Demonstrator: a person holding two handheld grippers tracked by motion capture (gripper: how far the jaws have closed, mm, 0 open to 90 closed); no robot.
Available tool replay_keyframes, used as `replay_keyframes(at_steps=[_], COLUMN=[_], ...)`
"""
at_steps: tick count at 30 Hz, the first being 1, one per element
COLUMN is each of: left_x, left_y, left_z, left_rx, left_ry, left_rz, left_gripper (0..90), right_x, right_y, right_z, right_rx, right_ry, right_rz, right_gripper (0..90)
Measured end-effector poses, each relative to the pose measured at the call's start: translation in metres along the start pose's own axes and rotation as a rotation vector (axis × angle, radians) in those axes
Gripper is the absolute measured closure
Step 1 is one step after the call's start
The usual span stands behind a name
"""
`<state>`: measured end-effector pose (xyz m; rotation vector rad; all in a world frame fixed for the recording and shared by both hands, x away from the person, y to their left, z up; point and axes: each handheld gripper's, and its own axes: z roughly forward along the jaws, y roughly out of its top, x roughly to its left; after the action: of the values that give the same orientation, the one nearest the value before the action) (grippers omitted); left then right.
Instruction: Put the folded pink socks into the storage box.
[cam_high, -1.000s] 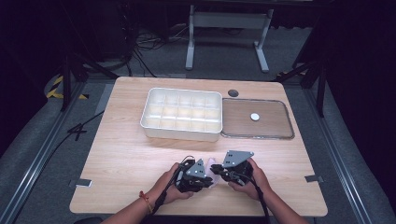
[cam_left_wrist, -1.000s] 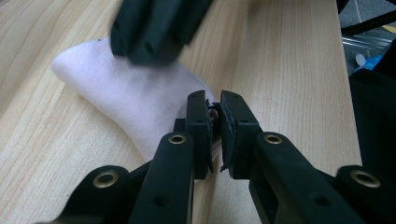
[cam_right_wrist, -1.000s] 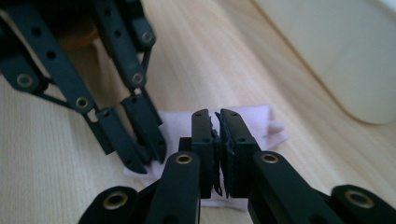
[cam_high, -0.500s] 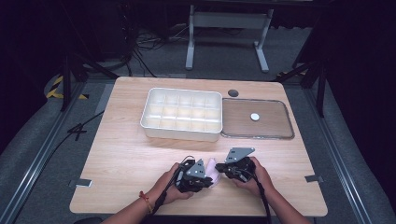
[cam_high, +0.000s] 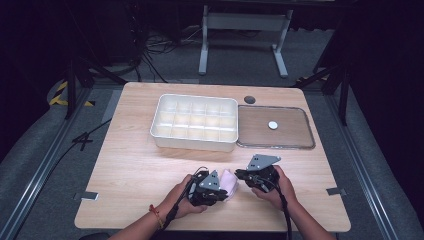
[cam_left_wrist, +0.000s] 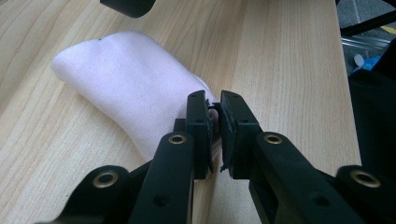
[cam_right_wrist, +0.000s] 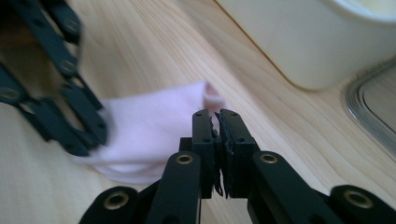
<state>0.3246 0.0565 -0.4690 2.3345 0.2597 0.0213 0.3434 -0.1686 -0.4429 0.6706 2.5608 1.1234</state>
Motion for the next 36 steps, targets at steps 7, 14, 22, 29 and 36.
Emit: replay_keyframes(at_steps=[7,14,22,29,36], left_x=[-0.001,-0.001,-0.005,-0.007,-0.008], left_y=[0.0,0.0,0.001,0.0,0.001], left_z=[0.0,0.0,0.002,0.003,0.002], left_rx=[0.002,-0.002,0.008,0.006,0.011], left_ry=[0.002,0.001,0.021,0.025,0.021], left_rz=[-0.002,-0.006,0.006,0.014,0.031], left_gripper=[82.0,81.7,83.0,85.5,83.5], right_x=[0.021,0.012,0.019,0.019,0.015], right_y=[0.004,-0.003,-0.004,-0.005,0.0], right_z=[0.013,0.021,0.025,0.025,0.014], right_rx=[0.01,0.059,0.078,0.072,0.024], right_ry=[0.086,0.1,0.067,0.066,0.065], right_rz=[-0.071,-0.02,-0.042,-0.033,0.004], right_gripper=[85.3,86.3,90.0,90.0,74.2])
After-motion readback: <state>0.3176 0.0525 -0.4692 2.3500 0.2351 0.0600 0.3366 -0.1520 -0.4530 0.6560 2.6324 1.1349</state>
